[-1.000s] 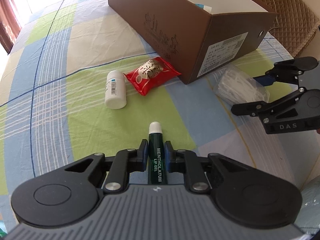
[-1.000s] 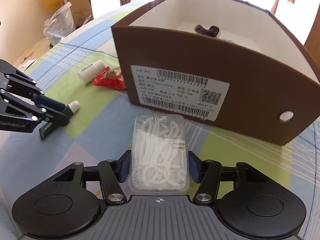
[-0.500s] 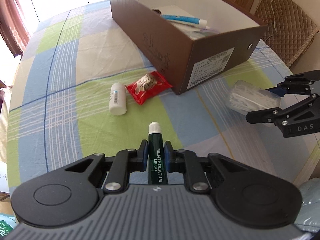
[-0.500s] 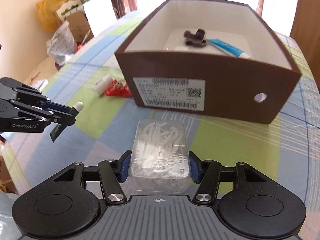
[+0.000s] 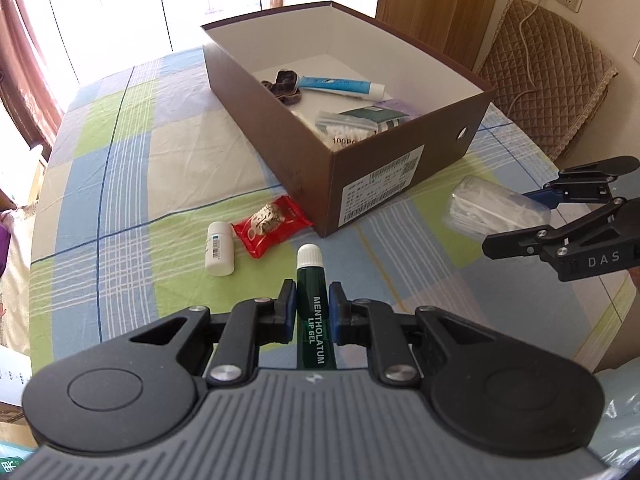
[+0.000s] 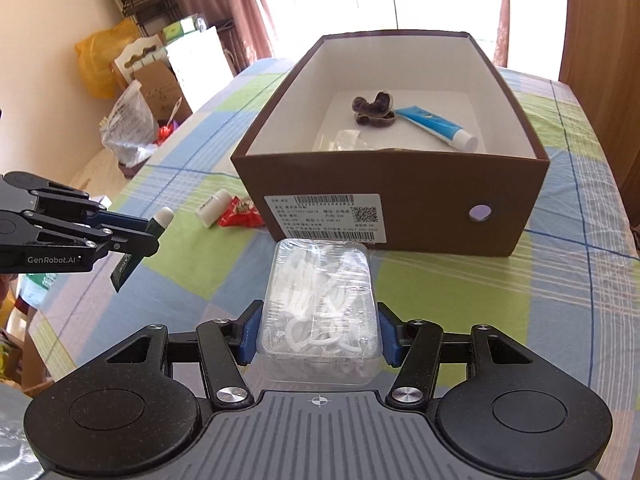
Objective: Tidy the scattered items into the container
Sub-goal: 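Lift the floss box and lip-gel tube toward the brown box with both grippers, then carry the lip-gel tube and floss box over the brown box and lower them, then open the left gripper releasing the lip-gel tube while the right gripper releases the floss box, then withdraw both grippers from the box back over the remaining items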
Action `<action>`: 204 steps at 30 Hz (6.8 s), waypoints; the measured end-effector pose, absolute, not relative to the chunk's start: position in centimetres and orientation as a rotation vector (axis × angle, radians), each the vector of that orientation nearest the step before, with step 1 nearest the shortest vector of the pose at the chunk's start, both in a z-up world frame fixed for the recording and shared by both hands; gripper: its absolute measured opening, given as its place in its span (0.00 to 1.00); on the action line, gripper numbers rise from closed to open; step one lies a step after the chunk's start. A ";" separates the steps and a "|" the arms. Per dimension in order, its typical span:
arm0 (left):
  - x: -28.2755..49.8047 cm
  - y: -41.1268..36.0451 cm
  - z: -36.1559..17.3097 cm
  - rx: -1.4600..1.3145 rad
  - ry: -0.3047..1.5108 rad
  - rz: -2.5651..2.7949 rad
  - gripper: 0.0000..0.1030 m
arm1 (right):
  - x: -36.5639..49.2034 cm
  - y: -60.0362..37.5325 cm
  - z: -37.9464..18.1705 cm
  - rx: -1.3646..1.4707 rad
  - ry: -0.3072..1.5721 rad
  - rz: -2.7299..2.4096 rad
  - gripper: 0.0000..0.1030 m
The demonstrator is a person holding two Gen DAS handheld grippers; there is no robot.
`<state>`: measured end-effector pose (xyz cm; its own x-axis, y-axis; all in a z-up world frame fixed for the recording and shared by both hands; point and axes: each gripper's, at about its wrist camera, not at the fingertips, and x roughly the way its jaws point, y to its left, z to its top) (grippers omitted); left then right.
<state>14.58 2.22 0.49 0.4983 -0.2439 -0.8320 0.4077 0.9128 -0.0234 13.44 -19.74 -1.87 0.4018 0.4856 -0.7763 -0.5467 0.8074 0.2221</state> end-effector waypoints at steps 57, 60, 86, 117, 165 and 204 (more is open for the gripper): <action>35.2 -5.7 4.2 0.343 0.835 -0.528 0.13 | 33.8 -19.1 2.9 -0.205 0.759 0.705 0.58; 37.3 -5.9 3.4 0.368 0.842 -0.526 0.13 | 35.9 -18.7 2.1 -0.262 0.758 0.713 0.58; 50.3 -7.7 -3.1 0.458 0.951 -0.574 0.13 | 46.0 -12.6 -5.3 -0.599 0.756 0.840 0.58; 52.4 -7.3 -4.6 0.480 0.961 -0.538 0.14 | 48.0 -11.5 -7.2 -0.678 0.805 0.797 0.58; 35.4 -4.5 6.3 0.350 0.842 -0.461 0.69 | 32.1 -17.1 2.9 -0.235 0.847 0.616 0.88; 21.9 5.8 5.3 0.218 0.880 -0.269 0.65 | 20.9 -16.9 2.1 -0.079 0.831 0.596 0.88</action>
